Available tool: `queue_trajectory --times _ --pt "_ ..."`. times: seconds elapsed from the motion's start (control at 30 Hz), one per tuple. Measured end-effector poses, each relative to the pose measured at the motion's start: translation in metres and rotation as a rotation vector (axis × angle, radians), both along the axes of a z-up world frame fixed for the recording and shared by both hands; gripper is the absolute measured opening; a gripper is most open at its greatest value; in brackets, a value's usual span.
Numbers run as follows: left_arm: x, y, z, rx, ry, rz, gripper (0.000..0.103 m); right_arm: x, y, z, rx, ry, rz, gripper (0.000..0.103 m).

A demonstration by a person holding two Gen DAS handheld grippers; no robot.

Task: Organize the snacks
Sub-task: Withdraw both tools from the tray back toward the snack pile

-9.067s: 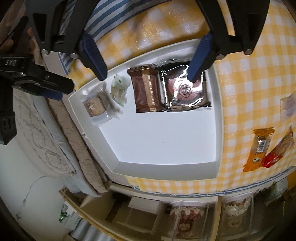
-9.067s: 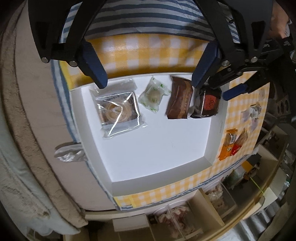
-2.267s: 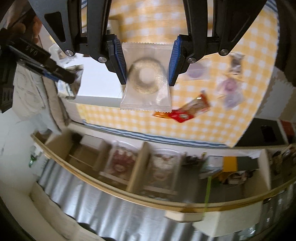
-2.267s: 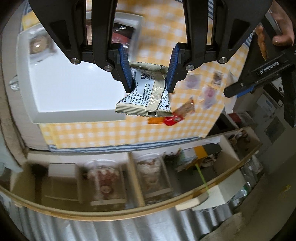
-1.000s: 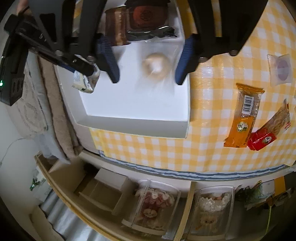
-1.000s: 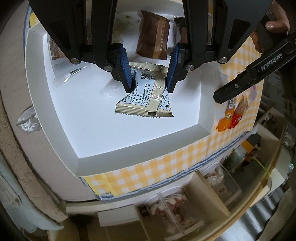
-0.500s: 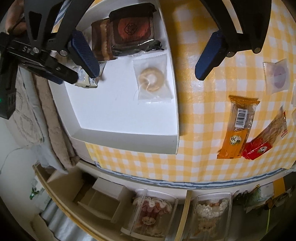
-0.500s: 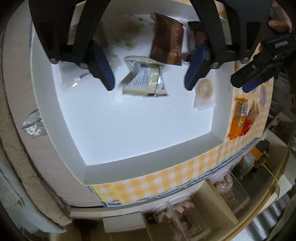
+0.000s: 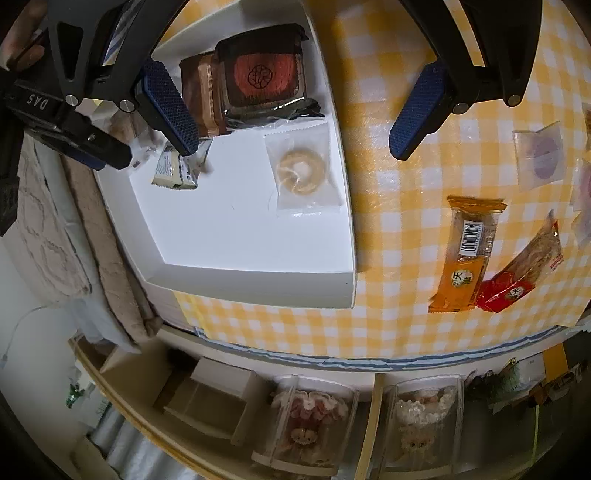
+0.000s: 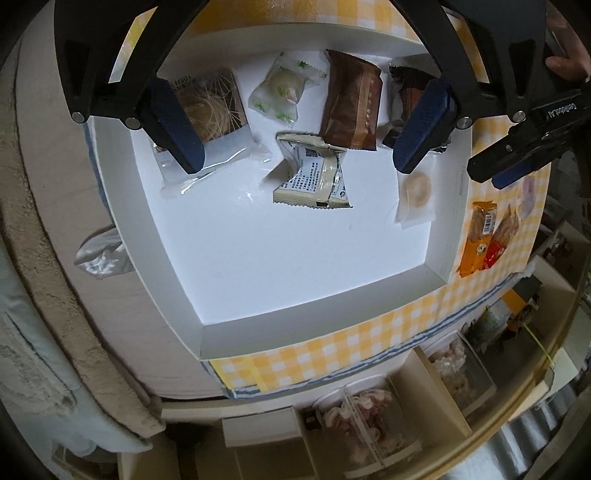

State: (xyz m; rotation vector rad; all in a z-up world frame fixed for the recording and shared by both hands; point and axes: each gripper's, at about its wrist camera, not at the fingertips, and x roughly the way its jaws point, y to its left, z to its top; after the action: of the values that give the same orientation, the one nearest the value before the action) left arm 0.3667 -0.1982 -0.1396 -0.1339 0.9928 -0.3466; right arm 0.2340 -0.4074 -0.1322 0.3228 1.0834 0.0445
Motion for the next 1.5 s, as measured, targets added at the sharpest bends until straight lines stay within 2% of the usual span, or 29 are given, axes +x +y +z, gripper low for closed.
queue_trajectory --times 0.27,0.6,1.13,1.5 --pt "-0.016 0.009 0.016 0.016 -0.022 -0.003 0.103 -0.010 0.003 0.007 -0.003 -0.009 0.000 0.103" --pt "-0.044 0.036 0.048 0.023 -0.073 0.008 0.103 -0.027 0.019 0.033 -0.043 -0.066 0.012 0.103" --pt "-0.096 0.107 0.095 0.028 -0.162 0.047 0.103 -0.049 0.059 0.071 -0.075 -0.188 0.073 0.103" --pt "-0.127 0.164 0.114 0.073 -0.215 0.073 0.103 -0.053 0.094 0.083 -0.053 -0.271 0.119 0.103"
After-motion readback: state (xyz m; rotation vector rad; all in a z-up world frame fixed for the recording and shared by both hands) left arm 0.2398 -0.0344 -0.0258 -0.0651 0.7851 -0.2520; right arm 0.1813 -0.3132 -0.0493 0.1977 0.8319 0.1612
